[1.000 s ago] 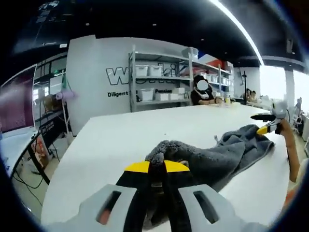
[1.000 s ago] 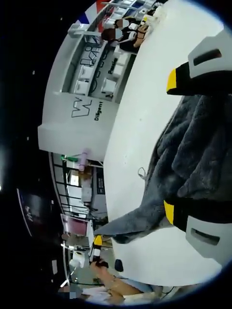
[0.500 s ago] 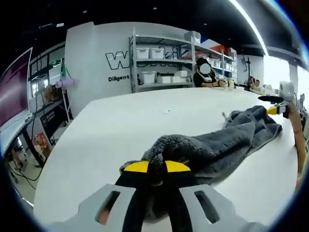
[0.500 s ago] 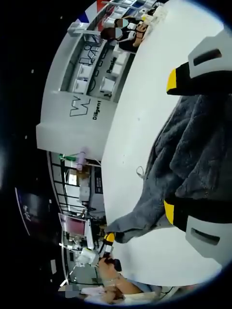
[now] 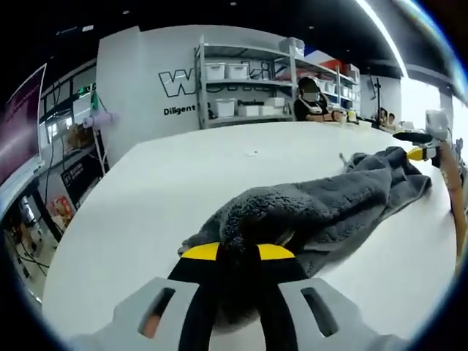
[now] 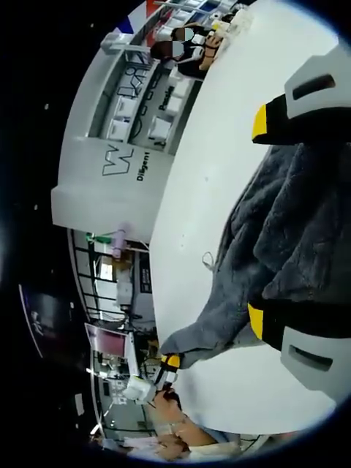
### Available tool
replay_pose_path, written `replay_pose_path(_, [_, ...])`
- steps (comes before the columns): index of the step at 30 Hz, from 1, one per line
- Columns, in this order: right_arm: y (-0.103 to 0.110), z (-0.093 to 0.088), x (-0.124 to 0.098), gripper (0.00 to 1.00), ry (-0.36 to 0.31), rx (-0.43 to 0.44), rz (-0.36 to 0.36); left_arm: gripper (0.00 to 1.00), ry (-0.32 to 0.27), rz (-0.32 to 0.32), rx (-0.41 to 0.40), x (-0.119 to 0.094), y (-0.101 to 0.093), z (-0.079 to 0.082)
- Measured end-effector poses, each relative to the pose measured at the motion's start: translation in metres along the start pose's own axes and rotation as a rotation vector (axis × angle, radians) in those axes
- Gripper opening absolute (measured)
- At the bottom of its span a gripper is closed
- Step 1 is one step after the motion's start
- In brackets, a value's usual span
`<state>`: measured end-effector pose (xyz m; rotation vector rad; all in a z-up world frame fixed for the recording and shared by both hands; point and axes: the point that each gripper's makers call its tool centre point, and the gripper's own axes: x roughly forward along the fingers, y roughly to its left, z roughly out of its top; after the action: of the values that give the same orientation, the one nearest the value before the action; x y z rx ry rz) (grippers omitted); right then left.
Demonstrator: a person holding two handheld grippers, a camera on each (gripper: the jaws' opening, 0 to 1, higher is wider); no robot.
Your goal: Fold the towel on the table until its edges align and the towel forms a compact rectangular stack.
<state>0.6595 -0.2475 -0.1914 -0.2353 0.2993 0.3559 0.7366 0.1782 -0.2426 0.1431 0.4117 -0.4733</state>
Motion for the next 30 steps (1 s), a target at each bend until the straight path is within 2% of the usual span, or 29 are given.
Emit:
replay_pose_path(10, [0.004, -0.002, 0.0, 0.88, 0.007, -0.006, 0.007, 0.34, -0.038, 0.037, 0.024, -0.014, 0.001, 0.007])
replay_pose_path(14, [0.004, -0.004, 0.0, 0.88, 0.011, -0.004, 0.005, 0.42, -0.074, 0.007, 0.011, -0.025, -0.012, 0.012])
replay_pose_path(17, [0.004, -0.005, 0.001, 0.88, 0.016, -0.005, 0.007, 0.46, -0.082, -0.027, -0.001, -0.032, -0.034, 0.006])
replay_pose_path(19, [0.005, -0.006, 0.002, 0.88, 0.022, -0.008, 0.01, 0.47, -0.089, -0.064, -0.023, -0.036, -0.052, 0.002])
replay_pose_path(21, [0.005, -0.007, 0.003, 0.88, 0.025, -0.009, 0.012, 0.47, -0.092, -0.067, -0.04, -0.036, -0.052, 0.001])
replay_pose_path(26, [0.002, -0.008, 0.004, 0.88, 0.029, -0.009, 0.012, 0.47, -0.138, -0.021, -0.066, -0.053, -0.065, -0.008])
replay_pose_path(30, [0.005, -0.008, 0.004, 0.87, 0.03, -0.016, 0.016, 0.47, -0.163, 0.006, -0.084, -0.062, -0.054, -0.004])
